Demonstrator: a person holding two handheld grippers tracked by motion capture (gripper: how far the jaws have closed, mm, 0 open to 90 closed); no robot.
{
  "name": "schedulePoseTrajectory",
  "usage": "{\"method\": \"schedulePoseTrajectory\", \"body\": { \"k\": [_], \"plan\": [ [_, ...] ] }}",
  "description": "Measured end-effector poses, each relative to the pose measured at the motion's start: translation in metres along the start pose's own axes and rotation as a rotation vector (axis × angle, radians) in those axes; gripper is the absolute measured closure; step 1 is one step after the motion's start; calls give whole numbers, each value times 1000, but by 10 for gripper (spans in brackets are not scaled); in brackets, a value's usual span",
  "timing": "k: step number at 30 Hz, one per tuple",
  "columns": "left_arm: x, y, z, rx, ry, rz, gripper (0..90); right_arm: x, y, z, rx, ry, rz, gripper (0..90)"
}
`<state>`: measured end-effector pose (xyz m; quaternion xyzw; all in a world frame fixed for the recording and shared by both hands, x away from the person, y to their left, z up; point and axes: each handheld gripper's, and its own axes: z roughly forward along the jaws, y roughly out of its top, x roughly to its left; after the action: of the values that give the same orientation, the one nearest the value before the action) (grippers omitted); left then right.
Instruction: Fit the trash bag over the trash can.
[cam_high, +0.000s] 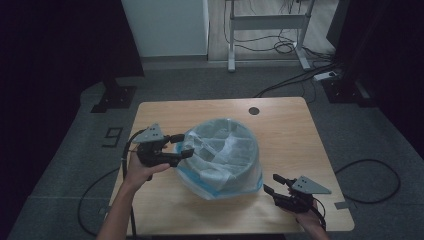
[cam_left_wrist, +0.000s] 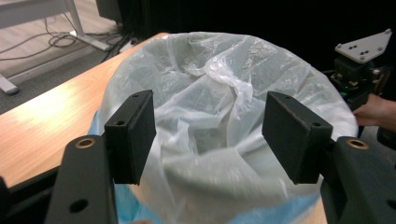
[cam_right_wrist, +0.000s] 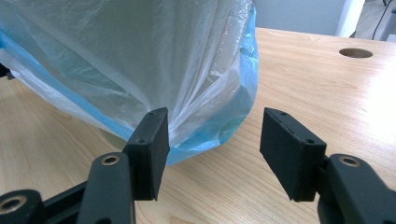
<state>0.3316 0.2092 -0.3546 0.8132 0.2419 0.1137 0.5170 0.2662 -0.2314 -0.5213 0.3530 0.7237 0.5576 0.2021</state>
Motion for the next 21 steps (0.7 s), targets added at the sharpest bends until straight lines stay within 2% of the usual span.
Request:
{"method": "schedulePoseTrajectory", "body": {
  "k": [5, 8, 16, 21],
  "plan": [
    [-6, -22, -20, -18, 59, -9, 346, 0, 0, 0, -1, -11, 6, 412],
    [-10, -38, -27, -10, 84, -12, 345, -1, 0, 1, 1, -11, 5, 411],
    [-19, -74, -42, -2, 133, -37, 343, -3, 0, -1, -3, -13, 7, 410],
    [-23, -97, -44, 12, 146, -63, 342, -5, 1, -2, -5, -17, 11, 410]
  ]
}}
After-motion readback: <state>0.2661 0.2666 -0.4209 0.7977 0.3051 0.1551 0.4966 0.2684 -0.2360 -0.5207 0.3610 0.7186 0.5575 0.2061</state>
